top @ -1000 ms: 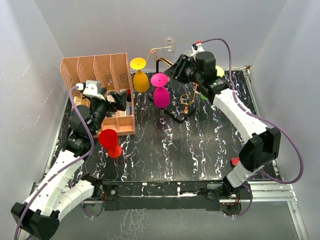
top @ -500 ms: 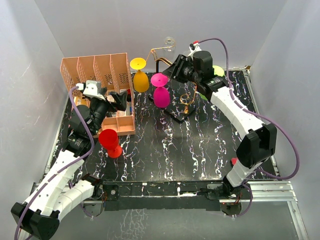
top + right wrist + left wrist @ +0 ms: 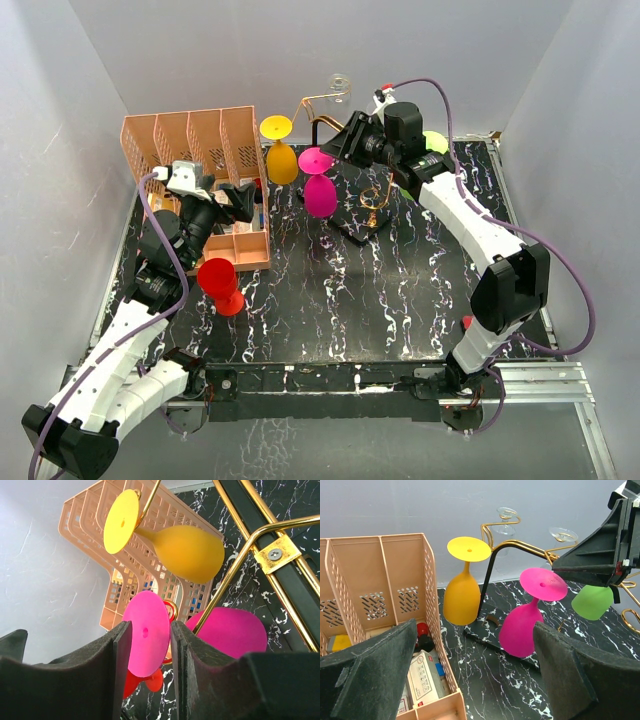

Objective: Take the wine glass off the wine glass rack

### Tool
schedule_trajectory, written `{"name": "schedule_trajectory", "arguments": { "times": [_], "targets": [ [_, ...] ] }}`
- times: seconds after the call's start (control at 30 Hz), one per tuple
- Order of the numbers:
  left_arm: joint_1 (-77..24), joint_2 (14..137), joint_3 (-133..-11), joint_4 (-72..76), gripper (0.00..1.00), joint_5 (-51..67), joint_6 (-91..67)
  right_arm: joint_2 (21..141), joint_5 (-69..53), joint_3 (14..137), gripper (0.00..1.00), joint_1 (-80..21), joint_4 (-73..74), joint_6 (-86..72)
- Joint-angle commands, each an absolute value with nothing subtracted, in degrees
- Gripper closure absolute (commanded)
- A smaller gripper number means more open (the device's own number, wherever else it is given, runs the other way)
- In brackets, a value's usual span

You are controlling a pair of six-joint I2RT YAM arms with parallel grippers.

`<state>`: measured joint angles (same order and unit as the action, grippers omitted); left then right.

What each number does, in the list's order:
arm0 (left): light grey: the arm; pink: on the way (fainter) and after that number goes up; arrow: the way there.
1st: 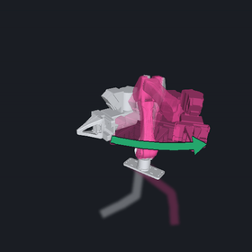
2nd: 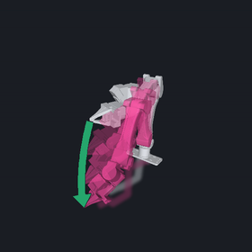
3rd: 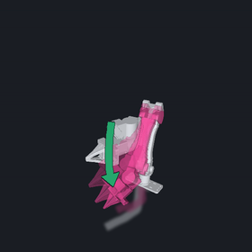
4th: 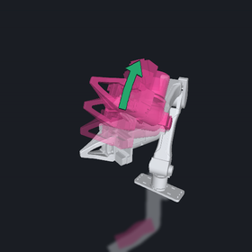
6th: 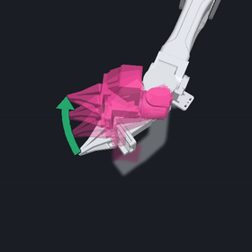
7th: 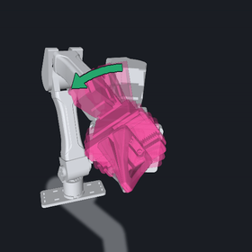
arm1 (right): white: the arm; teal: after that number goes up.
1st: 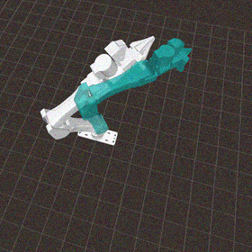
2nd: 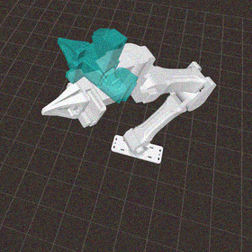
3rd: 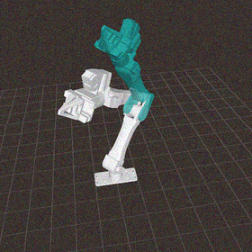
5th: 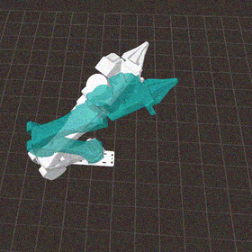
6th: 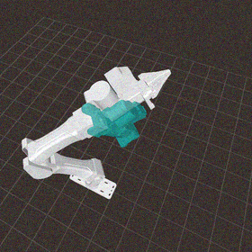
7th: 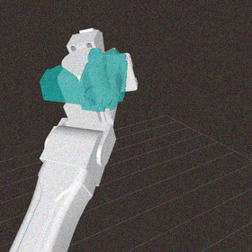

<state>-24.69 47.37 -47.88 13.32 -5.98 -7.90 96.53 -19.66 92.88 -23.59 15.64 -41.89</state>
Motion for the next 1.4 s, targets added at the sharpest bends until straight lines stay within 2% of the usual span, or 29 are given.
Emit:
{"name": "schedule_trajectory", "arguments": {
  "times": [0.0, 0.6, 1.1, 1.23, 1.37],
  "targets": [
    [-25.0, 47.1, -48.0, 15.1, 0.03, -5.3, -7.6, 95.1, -20.2, 93.2, 0.60, -23.6, 13.0, -42.5],
    [-25.1, 47.3, -48.3, 14.9, 0.03, -5.1, -7.5, 98.7, -23.2, 95.8, 0.64, -23.6, 14.5, -45.6],
    [-25.0, 47.7, -48.3, 14.8, 0.03, -4.9, -7.6, 98.0, -20.0, 94.6, 0.79, -23.6, 16.7, -53.6],
    [-25.1, 47.7, -48.4, 14.8, 0.03, -4.9, -7.6, 98.1, -21.2, 94.4, 0.90, -23.6, 16.5, -58.1],
    [-25.0, 47.7, -48.3, 14.7, 0.03, -4.8, -7.6, 97.9, -21.0, 94.3, 0.92, -23.4, 16.8, -63.1]
  ]
}}
